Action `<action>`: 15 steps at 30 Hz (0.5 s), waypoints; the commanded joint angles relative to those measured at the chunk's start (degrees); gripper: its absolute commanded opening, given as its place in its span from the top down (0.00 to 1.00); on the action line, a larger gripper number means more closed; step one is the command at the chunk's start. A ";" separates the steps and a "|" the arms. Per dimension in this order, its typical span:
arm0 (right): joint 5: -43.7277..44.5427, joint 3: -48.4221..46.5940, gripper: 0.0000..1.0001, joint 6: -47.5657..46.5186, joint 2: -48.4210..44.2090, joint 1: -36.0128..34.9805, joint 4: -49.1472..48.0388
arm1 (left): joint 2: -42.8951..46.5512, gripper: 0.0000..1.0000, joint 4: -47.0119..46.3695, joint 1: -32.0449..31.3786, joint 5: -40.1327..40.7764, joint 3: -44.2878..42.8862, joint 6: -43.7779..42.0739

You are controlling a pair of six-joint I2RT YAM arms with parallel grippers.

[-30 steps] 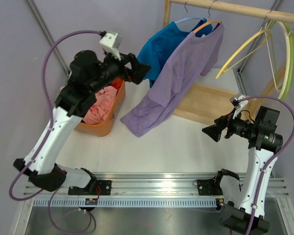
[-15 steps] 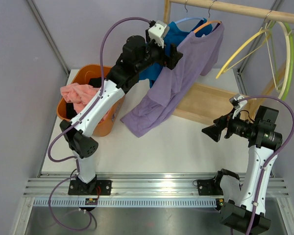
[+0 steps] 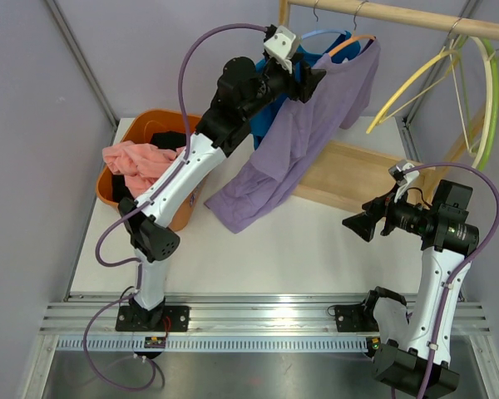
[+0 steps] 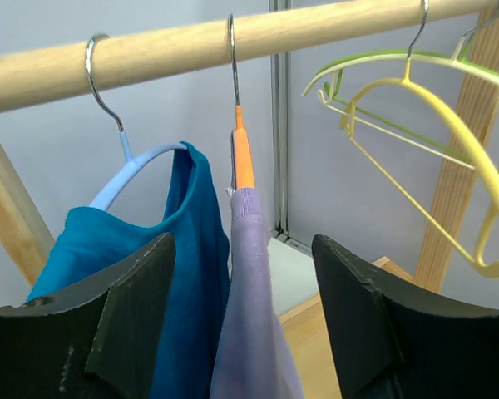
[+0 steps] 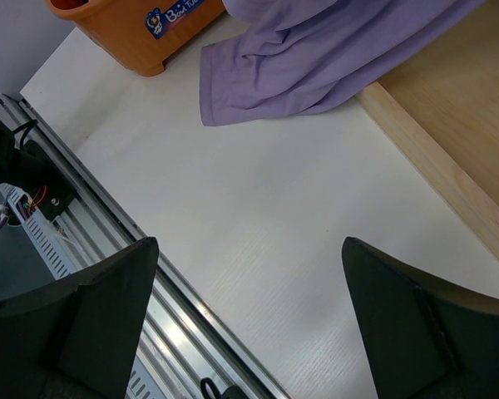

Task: Remove the t-shirt from the hanger
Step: Grab a hanger with a tshirt on it with the left arm

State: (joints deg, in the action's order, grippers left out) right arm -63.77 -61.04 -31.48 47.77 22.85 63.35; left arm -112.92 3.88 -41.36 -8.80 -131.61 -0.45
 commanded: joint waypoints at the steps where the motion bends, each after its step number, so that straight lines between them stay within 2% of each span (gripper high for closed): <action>1: -1.62 -1.10 0.01 -0.42 0.04 -0.26 -0.07 | -2.30 0.32 -3.00 -0.03 -0.08 -3.12 -2.19; 7: -1.71 -1.54 0.01 -0.33 0.22 -0.26 0.10 | -4.67 0.42 -1.16 -0.47 1.32 -5.50 -5.00; 10: -1.62 -1.63 0.00 -0.33 0.13 -0.26 0.19 | -5.02 0.53 -0.72 -0.65 2.12 -5.59 -6.40; 15: -1.54 -2.33 0.01 -0.24 0.04 -0.26 0.81 | -6.52 0.59 0.33 -1.00 2.56 -6.46 -7.81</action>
State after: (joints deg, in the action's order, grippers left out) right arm -64.10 -61.17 -31.44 48.03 22.85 63.40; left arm -118.08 5.08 -41.93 -7.66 -135.06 -6.07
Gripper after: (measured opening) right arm 0.993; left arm 0.420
